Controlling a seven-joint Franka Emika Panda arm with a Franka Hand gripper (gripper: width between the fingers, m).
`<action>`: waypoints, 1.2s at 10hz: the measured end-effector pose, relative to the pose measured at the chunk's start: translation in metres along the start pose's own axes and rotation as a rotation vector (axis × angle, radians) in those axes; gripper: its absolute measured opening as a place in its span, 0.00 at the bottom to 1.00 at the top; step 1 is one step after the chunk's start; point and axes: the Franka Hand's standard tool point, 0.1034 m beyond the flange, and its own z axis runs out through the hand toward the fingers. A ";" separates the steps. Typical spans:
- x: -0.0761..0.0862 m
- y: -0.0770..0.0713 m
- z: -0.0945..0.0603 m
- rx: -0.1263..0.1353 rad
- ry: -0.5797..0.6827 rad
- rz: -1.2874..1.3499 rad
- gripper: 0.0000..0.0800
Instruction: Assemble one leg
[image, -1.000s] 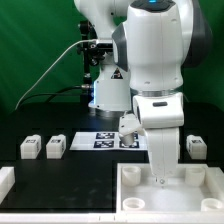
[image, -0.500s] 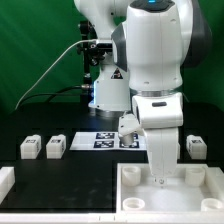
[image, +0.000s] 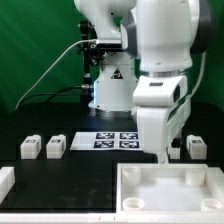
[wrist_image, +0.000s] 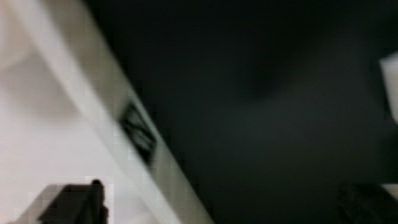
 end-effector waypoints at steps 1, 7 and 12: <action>0.016 -0.016 -0.004 -0.010 0.013 0.116 0.81; 0.030 -0.044 0.005 0.055 0.023 0.848 0.81; 0.027 -0.060 0.004 0.163 -0.215 0.930 0.81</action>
Offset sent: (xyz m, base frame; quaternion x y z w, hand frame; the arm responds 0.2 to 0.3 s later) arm 0.0000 0.0000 0.0000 0.0000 0.0000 0.1790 0.9838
